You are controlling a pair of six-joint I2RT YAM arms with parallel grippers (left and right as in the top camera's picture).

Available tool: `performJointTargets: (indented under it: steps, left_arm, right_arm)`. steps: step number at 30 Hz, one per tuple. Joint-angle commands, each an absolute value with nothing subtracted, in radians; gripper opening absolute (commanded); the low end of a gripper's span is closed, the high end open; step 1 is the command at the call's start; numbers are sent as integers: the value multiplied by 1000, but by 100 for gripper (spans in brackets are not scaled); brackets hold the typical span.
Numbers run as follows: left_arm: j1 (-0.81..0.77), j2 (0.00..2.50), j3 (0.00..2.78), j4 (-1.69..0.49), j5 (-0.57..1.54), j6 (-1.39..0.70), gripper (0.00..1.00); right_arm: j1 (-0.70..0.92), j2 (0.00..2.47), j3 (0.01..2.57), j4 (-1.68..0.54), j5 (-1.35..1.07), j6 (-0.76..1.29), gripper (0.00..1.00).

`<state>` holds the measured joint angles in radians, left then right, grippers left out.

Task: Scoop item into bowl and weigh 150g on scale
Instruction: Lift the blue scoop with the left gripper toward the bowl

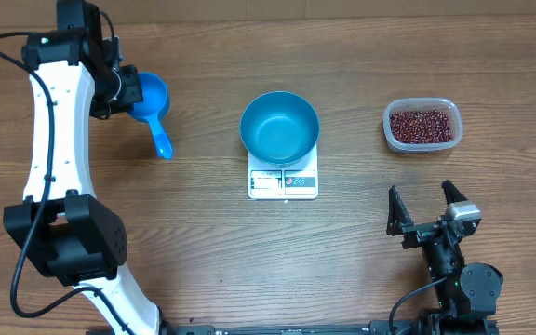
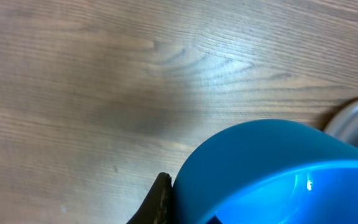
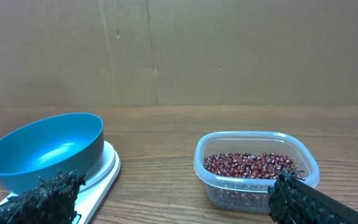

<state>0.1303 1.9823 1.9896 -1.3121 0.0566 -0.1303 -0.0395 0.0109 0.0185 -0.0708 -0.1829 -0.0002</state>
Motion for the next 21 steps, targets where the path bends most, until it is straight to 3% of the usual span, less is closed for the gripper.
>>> performJointTargets:
  steps: [1,9,16,21]
  left_arm:
    - [124,1982,2065,-1374,80,-261,4]
    - [124,1982,2079,-1452,232,-286,4]
    - [123,1982,2079,-1455,245,-297,4]
    - [123,1982,2079,-1455,392,-296,4]
  right_arm:
    - [-41,3,8,-66,-177,-9,100]
    - [-41,3,8,-66,-177,-9,100]
    - [-41,3,8,-66,-177,-9,100]
    - [-41,3,8,-66,-178,-9,100]
